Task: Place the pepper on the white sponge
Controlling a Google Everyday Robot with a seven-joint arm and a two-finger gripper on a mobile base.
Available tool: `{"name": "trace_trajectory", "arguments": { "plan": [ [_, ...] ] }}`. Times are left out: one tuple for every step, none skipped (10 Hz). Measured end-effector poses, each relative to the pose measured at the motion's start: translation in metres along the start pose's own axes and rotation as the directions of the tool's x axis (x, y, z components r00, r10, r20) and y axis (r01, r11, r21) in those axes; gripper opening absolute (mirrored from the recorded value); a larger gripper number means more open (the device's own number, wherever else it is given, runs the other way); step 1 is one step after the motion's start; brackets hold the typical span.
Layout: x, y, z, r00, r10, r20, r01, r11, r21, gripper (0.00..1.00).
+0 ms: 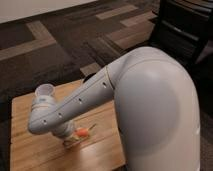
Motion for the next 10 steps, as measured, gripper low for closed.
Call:
{"name": "trace_trajectory", "arguments": {
  "plan": [
    [-0.0007,0.0005,0.0028,1.000,-0.016,0.003,0.016,1.000,0.000,0.00],
    [-0.0008,0.0010,0.0046,1.000,-0.024,0.002,0.024,1.000,0.000,0.01],
    [-0.0010,0.0010,0.0057,1.000,-0.024,0.003,0.024,1.000,-0.001,0.05],
    [-0.0012,0.0011,0.0059,1.000,-0.024,0.004,0.024,1.000,-0.001,0.05],
    [-0.0013,0.0013,0.0059,1.000,-0.024,0.004,0.024,1.000,-0.002,0.05],
    [-0.0012,0.0014,0.0060,1.000,-0.024,0.004,0.024,1.000,-0.002,0.05],
    [-0.0013,0.0017,0.0062,1.000,-0.024,0.004,0.024,1.000,-0.003,0.05],
    [-0.0013,0.0017,0.0063,1.000,-0.024,0.004,0.024,1.000,-0.004,0.05],
    [-0.0012,0.0018,0.0063,1.000,-0.023,0.004,0.023,1.000,-0.004,0.05],
    [-0.0011,0.0019,0.0063,1.000,-0.023,0.004,0.023,1.000,-0.004,0.05]
  ]
}}
